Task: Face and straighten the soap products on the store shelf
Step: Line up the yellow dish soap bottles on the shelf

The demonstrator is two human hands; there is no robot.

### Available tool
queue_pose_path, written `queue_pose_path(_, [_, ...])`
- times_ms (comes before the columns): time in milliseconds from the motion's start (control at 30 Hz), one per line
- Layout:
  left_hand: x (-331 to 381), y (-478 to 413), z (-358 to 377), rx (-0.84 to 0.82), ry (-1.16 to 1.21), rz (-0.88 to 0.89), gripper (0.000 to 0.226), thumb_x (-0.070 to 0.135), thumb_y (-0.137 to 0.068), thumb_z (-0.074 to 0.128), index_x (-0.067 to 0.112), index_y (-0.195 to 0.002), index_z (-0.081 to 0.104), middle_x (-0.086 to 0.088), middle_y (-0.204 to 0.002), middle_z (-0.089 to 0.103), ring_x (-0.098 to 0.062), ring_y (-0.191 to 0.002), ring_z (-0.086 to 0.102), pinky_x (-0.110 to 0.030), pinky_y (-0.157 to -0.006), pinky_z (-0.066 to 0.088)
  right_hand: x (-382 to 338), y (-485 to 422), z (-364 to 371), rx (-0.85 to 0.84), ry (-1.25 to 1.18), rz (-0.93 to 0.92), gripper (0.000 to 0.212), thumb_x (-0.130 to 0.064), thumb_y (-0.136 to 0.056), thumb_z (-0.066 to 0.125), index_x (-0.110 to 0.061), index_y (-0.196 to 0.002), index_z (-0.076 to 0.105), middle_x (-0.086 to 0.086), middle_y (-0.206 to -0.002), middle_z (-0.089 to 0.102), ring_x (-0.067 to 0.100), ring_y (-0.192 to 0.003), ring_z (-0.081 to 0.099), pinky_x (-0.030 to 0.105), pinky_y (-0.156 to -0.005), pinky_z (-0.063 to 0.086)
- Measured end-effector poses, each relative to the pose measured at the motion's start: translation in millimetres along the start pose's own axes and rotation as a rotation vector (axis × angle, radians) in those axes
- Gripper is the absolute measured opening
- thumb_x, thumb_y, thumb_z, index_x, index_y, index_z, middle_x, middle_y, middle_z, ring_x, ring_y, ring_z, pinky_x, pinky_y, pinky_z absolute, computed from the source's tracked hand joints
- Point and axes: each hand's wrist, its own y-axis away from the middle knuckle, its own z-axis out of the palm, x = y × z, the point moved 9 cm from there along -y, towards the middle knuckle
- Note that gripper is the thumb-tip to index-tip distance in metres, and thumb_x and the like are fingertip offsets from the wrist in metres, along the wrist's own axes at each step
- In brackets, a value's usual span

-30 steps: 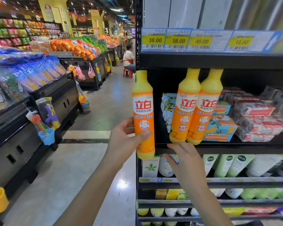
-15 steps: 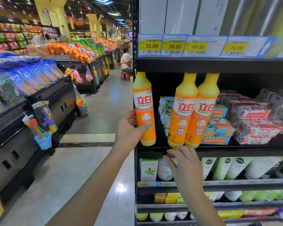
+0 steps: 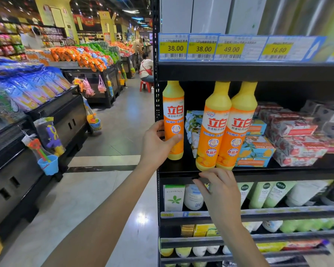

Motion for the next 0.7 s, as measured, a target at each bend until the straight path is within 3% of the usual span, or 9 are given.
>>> queue_pose_path(233, [-5.5, 6.7, 5.0, -0.041, -0.009, 0.04, 0.064, 0.025, -0.089, 0.078, 0.022, -0.145, 0.047, 0.015, -0.128, 0.057, 0.001, -0.108, 0.057, -0.008, -0.081, 0.043, 3.4, -1.8, 2.2, -0.011, -0.027, 0.023, 0.024, -0.024, -0.076, 0.09, -0.013, -0.093, 0.078, -0.001, -0.092, 0.067, 0.021, -0.092, 0.057, 0.037, -0.077, 0.053])
queue_pose_path(333, [-7.0, 7.6, 5.5, -0.044, -0.003, 0.045, 0.064, 0.027, -0.089, 0.078, 0.025, -0.145, 0.046, 0.024, -0.121, 0.055, 0.011, -0.102, 0.056, -0.005, -0.076, 0.043, 4.9, -3.0, 2.0, -0.013, -0.055, 0.031, 0.024, -0.024, -0.075, 0.091, -0.014, -0.092, 0.077, -0.002, -0.091, 0.067, 0.02, -0.092, 0.057, 0.036, -0.077, 0.053])
queue_pose_path(433, [-11.3, 9.5, 4.5, -0.063, -0.017, 0.042, 0.069, 0.027, -0.086, 0.081, 0.029, -0.144, 0.044, 0.031, -0.114, 0.053, 0.012, -0.1, 0.056, -0.003, -0.068, 0.047, 5.2, -3.7, 2.4, -0.017, -0.068, 0.039, 0.024, -0.024, -0.074, 0.091, -0.014, -0.092, 0.077, -0.002, -0.091, 0.066, 0.021, -0.092, 0.057, 0.035, -0.077, 0.053])
queue_pose_path(600, [-33.0, 15.0, 3.8, -0.062, -0.069, 0.01, 0.063, 0.02, -0.081, 0.086, 0.027, -0.132, 0.049, 0.027, -0.11, 0.057, 0.01, -0.1, 0.058, -0.012, -0.084, 0.053, 6.0, -2.0, 3.7, -0.009, -0.092, 0.049, 0.024, -0.023, -0.076, 0.09, -0.013, -0.093, 0.076, -0.002, -0.093, 0.065, 0.018, -0.093, 0.054, 0.034, -0.08, 0.051])
queue_pose_path(700, [-37.6, 4.9, 5.1, -0.045, -0.083, -0.003, 0.061, 0.02, -0.081, 0.085, 0.02, -0.132, 0.052, 0.022, -0.108, 0.058, 0.01, -0.096, 0.058, -0.008, -0.077, 0.052, 6.1, -1.4, 3.5, -0.005, -0.098, 0.058, 0.025, -0.022, -0.075, 0.091, -0.013, -0.093, 0.076, -0.002, -0.093, 0.065, 0.018, -0.094, 0.054, 0.035, -0.08, 0.052])
